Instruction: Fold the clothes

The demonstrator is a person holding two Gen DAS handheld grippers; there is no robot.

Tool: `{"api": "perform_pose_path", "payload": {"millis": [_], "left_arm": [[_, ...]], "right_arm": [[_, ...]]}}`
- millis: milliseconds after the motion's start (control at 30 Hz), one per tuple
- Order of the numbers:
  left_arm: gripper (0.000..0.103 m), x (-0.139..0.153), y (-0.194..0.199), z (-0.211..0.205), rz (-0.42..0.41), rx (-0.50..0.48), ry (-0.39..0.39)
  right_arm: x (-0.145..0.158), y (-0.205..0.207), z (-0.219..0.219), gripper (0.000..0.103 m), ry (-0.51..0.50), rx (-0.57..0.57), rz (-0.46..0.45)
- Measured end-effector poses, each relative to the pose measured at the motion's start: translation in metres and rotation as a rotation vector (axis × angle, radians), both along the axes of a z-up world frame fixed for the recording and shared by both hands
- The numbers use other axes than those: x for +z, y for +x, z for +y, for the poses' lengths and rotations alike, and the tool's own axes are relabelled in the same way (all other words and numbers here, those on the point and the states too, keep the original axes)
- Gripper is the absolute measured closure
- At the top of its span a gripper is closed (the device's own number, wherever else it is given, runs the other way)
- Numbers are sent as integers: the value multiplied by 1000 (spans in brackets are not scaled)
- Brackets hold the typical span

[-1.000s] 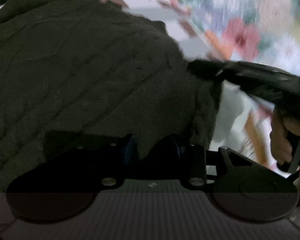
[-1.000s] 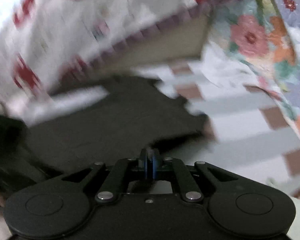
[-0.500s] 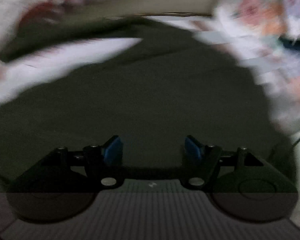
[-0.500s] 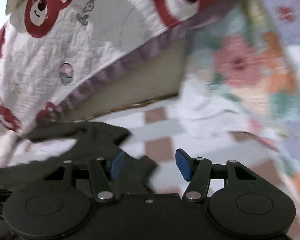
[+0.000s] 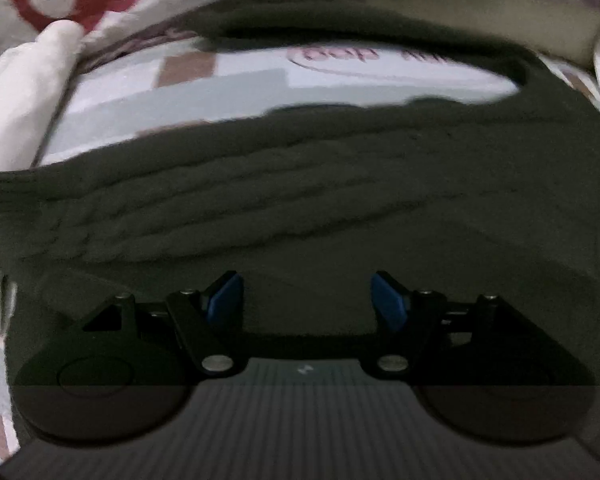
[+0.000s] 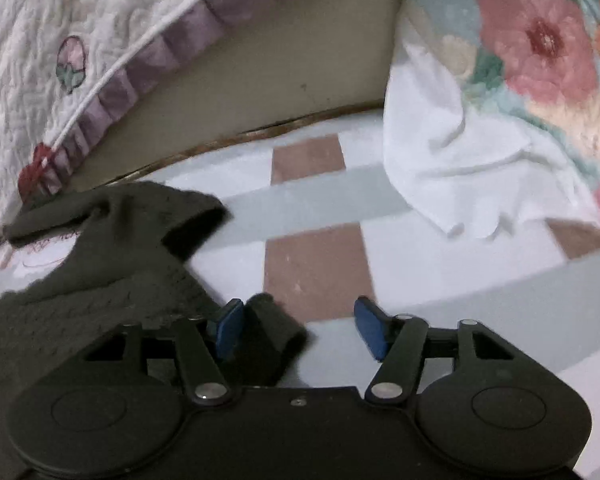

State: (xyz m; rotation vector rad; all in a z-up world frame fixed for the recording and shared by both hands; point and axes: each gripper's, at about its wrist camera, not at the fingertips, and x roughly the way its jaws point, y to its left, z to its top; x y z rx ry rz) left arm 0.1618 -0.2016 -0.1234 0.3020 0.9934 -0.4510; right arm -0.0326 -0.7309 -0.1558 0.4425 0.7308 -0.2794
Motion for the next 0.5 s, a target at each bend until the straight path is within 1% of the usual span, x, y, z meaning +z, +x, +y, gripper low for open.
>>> {"api": "perform_pose_path", "payload": {"millis": [33,67,100,133,167,200,233,267,300,333,400,467,500], "left_arm": [[30,1,2,2,-42,2,19],[30,2,3,7,-109,7,44],[28,1,7,11,-152,24,66],[27,0,11,15,-188,43,86],[27,-2,17,23,-180,79,98],[27,-5,24,32,-160,119,107],[27,-5,28,41,-136,155,93],[27,-5,31,51,-111,190,73],[27,-3,31,61,-98,211,46],[27,-2,29,68,-95,220,30],[27,-3,24,78,-87,218,43],[27,1,15,83,-91,199,60],[27,3,9,85,-94,189,69]], "right_arm": [[-1,0,5,35,8,18,-10],[-2,0,13,42,6,57,-20],[-2,1,21,61,-2,102,-22],[-2,1,31,74,-21,146,-22],[2,1,38,86,-56,165,-37],[9,0,45,89,-113,165,-60],[18,-2,49,89,-182,149,-88],[31,-5,50,90,-268,110,-122],[43,-7,47,92,-327,67,-153],[48,-8,38,92,-334,26,-172],[48,-5,22,93,-319,-29,-164],[29,5,19,93,-329,-30,-74],[20,8,17,92,-303,-40,-33]]}}
